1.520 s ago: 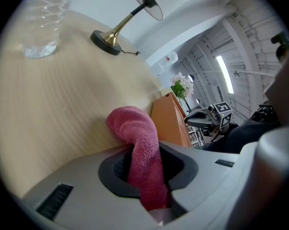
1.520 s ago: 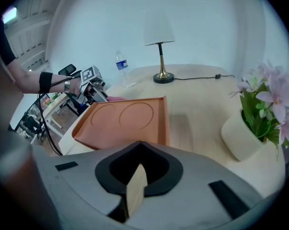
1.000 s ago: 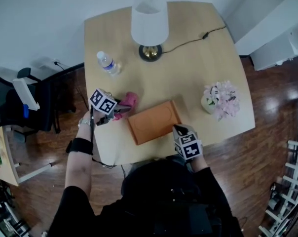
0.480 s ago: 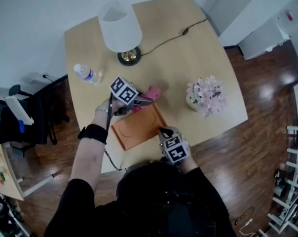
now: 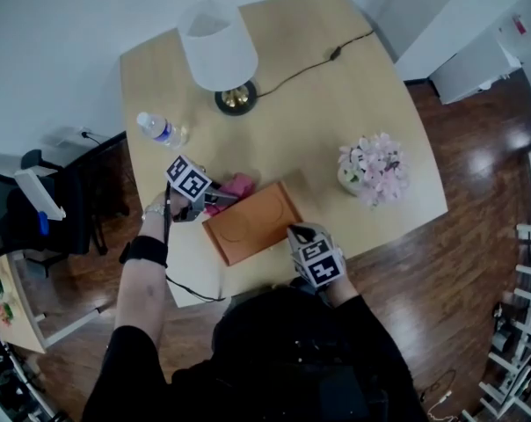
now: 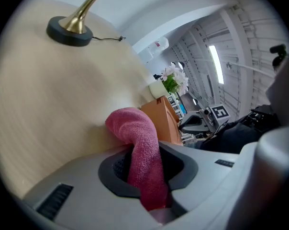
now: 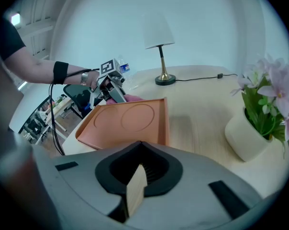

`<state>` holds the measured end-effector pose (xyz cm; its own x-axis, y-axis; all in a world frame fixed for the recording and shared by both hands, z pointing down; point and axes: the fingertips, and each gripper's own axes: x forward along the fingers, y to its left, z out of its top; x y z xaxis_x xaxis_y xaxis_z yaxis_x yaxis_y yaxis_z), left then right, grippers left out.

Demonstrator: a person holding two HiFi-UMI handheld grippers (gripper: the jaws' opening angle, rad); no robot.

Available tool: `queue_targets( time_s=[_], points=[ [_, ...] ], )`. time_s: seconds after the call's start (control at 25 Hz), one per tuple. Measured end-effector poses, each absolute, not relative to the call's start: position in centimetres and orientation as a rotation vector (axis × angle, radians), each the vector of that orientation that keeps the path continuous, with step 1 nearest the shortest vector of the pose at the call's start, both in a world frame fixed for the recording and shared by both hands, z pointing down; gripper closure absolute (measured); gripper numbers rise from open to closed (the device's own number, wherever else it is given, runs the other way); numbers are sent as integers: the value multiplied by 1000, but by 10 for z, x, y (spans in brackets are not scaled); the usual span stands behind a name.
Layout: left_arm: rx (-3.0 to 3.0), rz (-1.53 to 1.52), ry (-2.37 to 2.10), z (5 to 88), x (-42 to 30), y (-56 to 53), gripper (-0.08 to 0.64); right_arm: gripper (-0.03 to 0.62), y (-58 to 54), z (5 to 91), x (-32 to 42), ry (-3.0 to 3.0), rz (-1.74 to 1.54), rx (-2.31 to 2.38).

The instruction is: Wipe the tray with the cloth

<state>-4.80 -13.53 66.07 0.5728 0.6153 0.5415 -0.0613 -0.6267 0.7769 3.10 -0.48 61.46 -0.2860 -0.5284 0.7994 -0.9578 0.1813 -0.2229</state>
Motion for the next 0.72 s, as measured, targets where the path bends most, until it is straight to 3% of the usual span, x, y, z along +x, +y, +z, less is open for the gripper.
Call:
queue_targets(
  time_s=[0.72],
  points=[
    [2136, 1049, 263, 634, -210, -97, 466, 580, -2, 623, 39, -1799, 930, 1534]
  ],
)
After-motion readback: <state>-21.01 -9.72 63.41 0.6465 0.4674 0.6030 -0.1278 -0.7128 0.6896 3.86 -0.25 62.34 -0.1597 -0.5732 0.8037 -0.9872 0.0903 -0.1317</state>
